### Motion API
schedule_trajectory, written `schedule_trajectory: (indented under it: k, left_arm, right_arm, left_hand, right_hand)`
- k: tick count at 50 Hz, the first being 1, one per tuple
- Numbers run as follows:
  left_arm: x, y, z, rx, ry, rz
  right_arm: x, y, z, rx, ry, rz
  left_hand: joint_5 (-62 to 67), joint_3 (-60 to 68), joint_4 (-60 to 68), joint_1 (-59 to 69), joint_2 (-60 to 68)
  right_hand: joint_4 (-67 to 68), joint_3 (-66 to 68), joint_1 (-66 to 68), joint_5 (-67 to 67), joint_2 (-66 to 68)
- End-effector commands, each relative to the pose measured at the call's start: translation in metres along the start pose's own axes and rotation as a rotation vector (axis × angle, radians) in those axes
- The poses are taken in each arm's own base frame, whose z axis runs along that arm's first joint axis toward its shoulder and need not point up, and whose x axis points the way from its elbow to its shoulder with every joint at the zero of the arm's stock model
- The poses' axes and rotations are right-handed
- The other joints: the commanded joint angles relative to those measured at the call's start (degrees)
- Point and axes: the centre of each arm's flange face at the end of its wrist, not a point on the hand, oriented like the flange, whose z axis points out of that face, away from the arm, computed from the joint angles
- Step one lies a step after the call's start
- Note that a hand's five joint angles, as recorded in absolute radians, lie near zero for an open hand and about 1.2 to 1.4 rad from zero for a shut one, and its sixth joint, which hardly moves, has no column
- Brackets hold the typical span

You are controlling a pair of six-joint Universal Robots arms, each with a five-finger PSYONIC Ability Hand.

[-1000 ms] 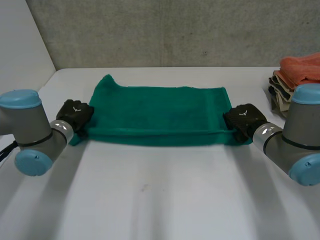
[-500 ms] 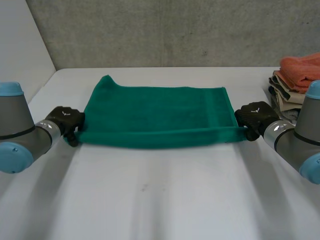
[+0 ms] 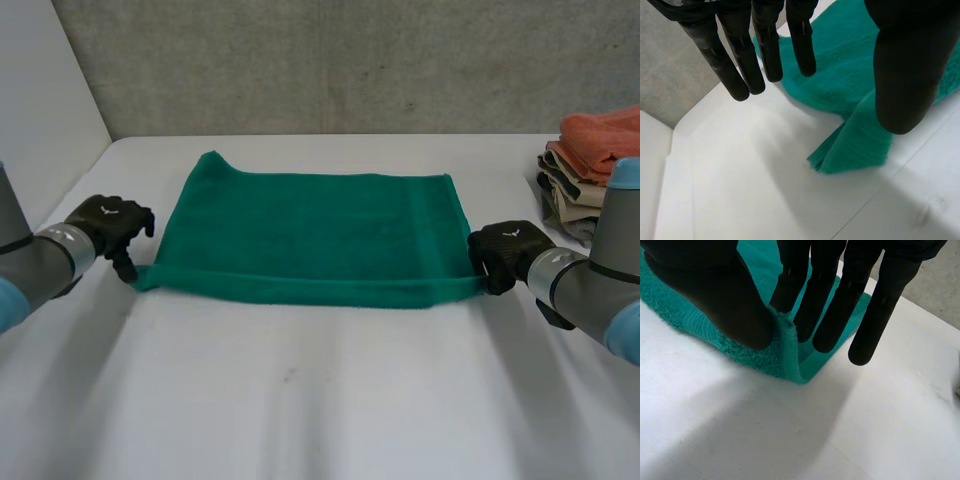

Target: Fold the laundry.

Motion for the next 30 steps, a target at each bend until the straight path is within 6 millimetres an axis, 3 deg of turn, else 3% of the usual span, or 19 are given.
schedule_trajectory:
  k: [1, 6, 16, 22, 26, 30]
  left_arm:
    - [-0.018, 0.012, -0.003, -0.052, 0.016, 0.019]
    - [-0.023, 0.023, -0.001, -0.095, 0.053, 0.019]
    - [-0.012, 0.032, 0.014, -0.112, 0.122, -0.005]
    - [-0.004, 0.029, 0.023, -0.091, 0.146, -0.025]
    - [0.004, 0.026, 0.026, -0.073, 0.174, -0.033]
    - [0.003, 0.014, 0.018, -0.077, 0.169, -0.034]
  right_arm:
    - [-0.001, 0.002, 0.0, -0.006, -0.02, -0.004]
    - [-0.001, 0.002, -0.001, -0.003, -0.025, -0.005]
    - [0.002, 0.003, -0.006, -0.008, -0.017, -0.015]
    - [0.002, 0.006, -0.007, -0.019, -0.018, -0.026]
    - [0.003, 0.008, -0.008, -0.027, -0.017, -0.03]
    - [0.006, 0.003, -0.016, -0.02, -0.008, -0.038]
  left_hand:
    - [0.2, -0.8, -0.1, -1.0, -0.6]
    - [1.4, 0.3, 1.1, 0.2, 0.6]
    - [11.1, 10.1, 10.8, 9.9, 10.3]
    - [29.6, 28.6, 29.3, 28.4, 28.8]
    - [51.8, 50.8, 51.5, 50.6, 51.0]
    - [51.8, 50.8, 51.5, 50.6, 51.0]
  right_hand:
    - [11.6, 12.0, 14.5, 12.8, 12.3]
    - [11.6, 12.0, 14.5, 12.8, 12.3]
    - [11.6, 12.0, 14.5, 12.8, 12.3]
    - [11.6, 12.0, 14.5, 12.8, 12.3]
    - [11.6, 12.0, 14.5, 12.8, 12.3]
    - [11.6, 12.0, 14.5, 12.8, 12.3]
